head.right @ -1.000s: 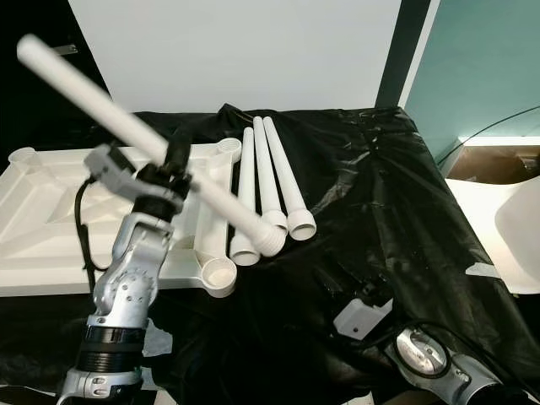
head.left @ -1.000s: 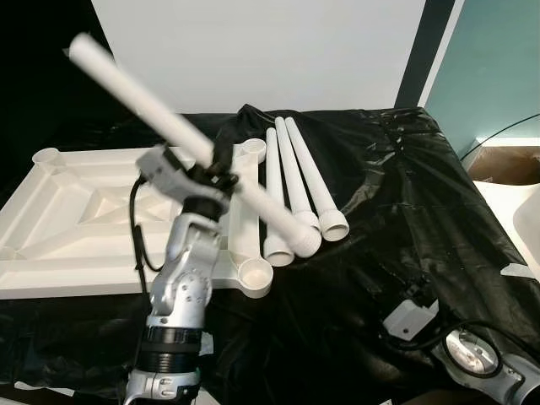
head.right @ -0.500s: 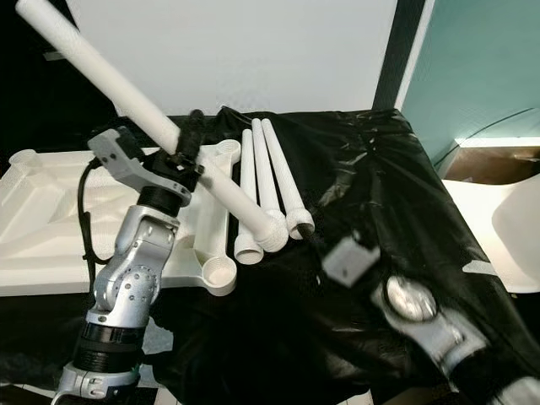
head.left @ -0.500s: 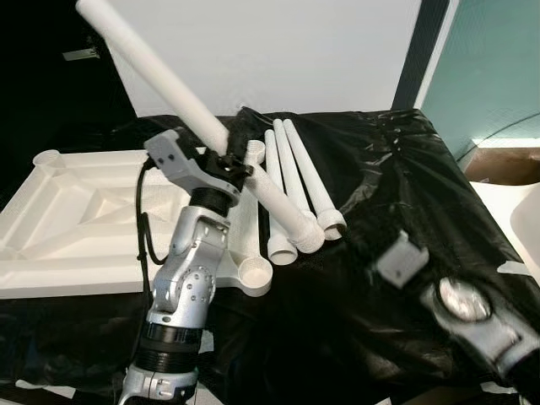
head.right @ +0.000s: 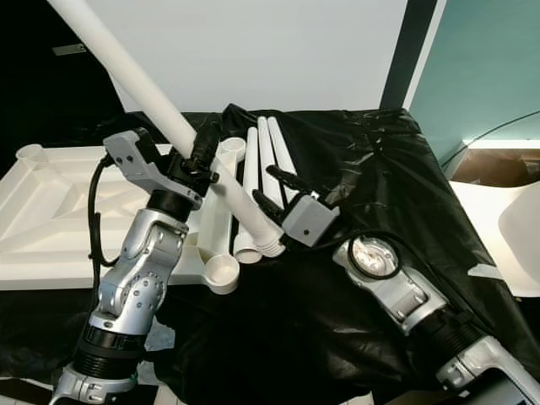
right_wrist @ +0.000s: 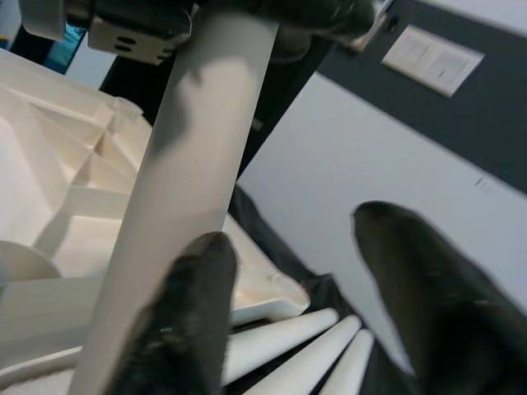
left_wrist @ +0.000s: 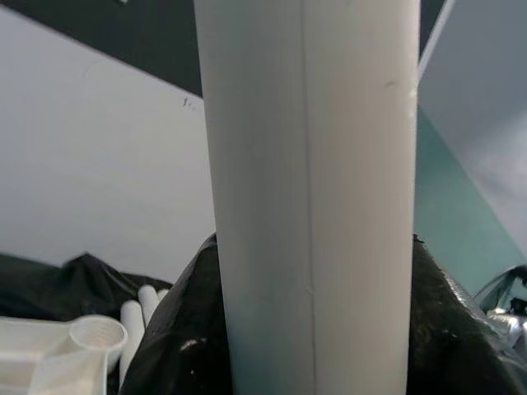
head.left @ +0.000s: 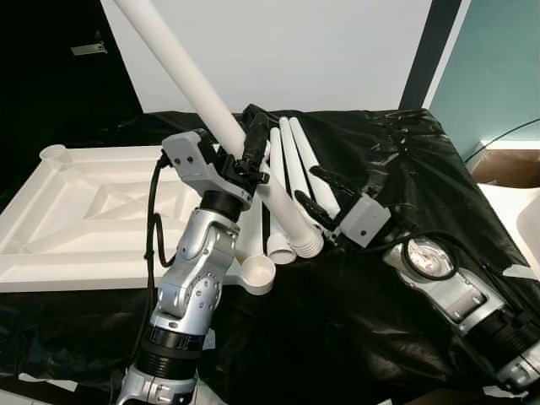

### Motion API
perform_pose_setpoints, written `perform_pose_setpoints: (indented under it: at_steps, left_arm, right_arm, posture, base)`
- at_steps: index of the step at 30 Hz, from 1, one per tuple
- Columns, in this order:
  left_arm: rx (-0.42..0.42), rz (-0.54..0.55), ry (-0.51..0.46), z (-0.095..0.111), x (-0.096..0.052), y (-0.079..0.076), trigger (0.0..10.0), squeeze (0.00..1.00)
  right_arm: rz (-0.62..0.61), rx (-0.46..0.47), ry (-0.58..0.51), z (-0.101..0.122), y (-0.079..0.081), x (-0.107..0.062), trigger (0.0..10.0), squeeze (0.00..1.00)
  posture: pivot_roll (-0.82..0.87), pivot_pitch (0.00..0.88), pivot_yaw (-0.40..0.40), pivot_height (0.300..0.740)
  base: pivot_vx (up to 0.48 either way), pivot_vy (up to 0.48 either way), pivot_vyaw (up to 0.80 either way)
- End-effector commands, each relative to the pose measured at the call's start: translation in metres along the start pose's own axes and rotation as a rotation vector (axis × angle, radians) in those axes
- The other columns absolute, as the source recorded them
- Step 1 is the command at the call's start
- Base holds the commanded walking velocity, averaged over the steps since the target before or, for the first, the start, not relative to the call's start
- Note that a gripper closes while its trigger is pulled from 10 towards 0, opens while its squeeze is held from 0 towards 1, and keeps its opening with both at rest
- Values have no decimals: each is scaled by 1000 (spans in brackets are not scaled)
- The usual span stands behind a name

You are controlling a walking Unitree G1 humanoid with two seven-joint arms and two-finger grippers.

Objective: Building children table

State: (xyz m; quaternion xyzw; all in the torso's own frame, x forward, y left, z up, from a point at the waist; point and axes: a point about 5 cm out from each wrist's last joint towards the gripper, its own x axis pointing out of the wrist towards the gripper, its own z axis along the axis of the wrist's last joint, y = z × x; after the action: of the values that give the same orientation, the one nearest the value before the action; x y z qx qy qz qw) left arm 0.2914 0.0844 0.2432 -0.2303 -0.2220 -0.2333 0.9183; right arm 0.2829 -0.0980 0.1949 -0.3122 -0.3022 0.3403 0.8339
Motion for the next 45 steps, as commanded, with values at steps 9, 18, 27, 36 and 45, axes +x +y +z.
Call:
perform_pose_setpoints:
  at_steps: [9,18,27,36,45]
  left_arm:
    - [212,-289,-38,8,1,-22,0,0]
    - [150,-381,-84,20,6,-43,0,0]
    - [110,-466,-110,25,7,-62,0,0]
    - [119,-432,-79,21,2,-57,0,0]
    - [102,-445,-64,18,3,-60,10000,745]
  right_arm:
    - [81,179,72,7,-2,0,10000,0]
    - [142,211,146,-17,6,-2,10000,0]
    - [191,124,90,-15,28,40,10000,0]
    - [215,108,43,-10,36,42,9216,0]
    - [179,114,94,-18,39,36,0,0]
  posture:
    - [59,0,28,740]
    - [37,0,36,740]
    - [56,0,30,740]
    - [75,0,23,740]
    - [60,0,39,740]
  base:
    - [0,0,0]
    - [0,0,0]
    - [0,0,0]
    - [0,0,0]
    - [0,0,0]
